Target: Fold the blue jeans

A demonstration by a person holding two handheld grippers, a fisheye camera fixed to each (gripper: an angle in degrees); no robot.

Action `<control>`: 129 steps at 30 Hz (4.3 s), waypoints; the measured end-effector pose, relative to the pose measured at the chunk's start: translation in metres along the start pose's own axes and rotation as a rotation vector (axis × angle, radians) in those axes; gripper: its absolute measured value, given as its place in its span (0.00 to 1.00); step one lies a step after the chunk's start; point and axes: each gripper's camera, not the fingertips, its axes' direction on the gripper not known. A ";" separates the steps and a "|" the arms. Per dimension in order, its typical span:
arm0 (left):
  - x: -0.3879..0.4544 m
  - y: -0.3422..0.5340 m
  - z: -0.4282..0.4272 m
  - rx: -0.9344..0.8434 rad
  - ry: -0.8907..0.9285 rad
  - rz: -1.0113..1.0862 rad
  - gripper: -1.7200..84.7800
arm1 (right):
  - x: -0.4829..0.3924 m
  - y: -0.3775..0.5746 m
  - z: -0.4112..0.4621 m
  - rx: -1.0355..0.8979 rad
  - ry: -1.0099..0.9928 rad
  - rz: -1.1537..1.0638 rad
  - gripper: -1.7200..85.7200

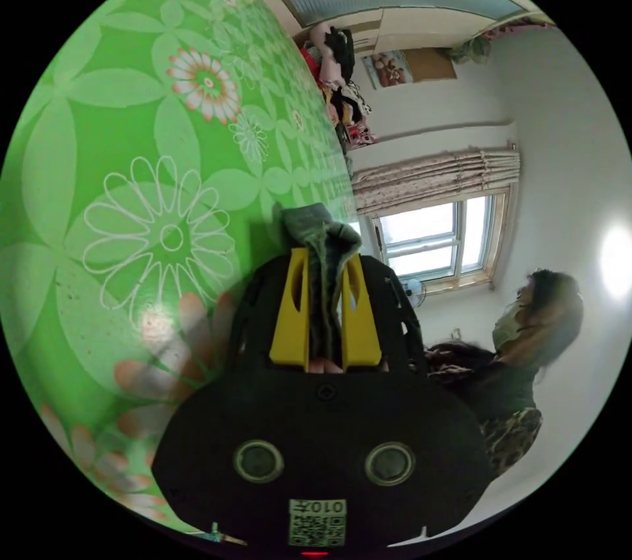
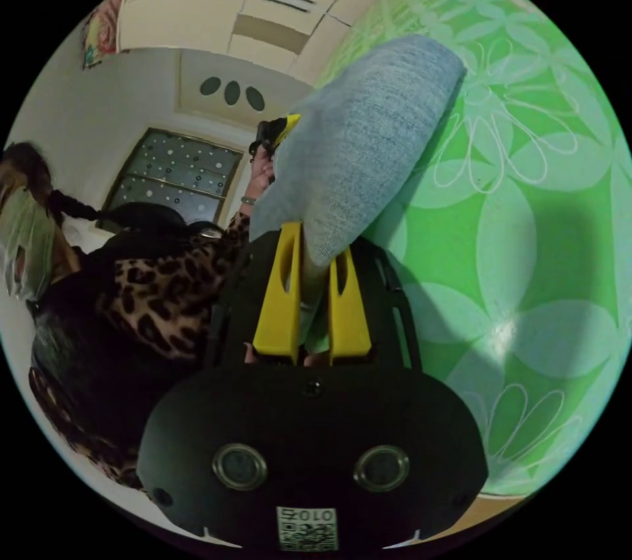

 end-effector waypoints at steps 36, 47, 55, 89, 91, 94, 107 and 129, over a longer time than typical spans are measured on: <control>0.132 0.538 0.799 -1.068 0.253 -0.083 0.04 | -0.345 0.707 -0.191 1.107 0.213 0.962 0.09; 0.175 0.554 0.833 -1.190 0.044 0.263 0.04 | -0.416 0.678 -0.250 0.911 0.285 1.000 0.10; 0.127 0.535 0.802 -1.083 0.223 0.133 0.02 | -0.548 0.685 -0.243 1.208 0.527 0.974 0.06; 0.152 0.657 0.832 -1.188 0.109 0.569 0.02 | -0.550 0.574 -0.306 1.191 0.273 0.373 0.04; 0.156 0.657 0.844 -1.158 0.126 0.579 0.02 | -0.527 0.595 -0.296 1.194 0.250 0.477 0.04; 0.115 0.648 0.872 -1.108 0.049 0.407 0.02 | -0.477 0.631 -0.271 1.288 0.154 0.560 0.04; 0.050 0.611 0.860 -1.119 0.217 0.182 0.02 | -0.464 0.594 -0.243 1.336 0.202 0.637 0.04; -0.036 0.622 0.857 -1.221 -0.121 0.098 0.02 | -0.526 0.561 -0.137 1.434 0.656 1.559 0.05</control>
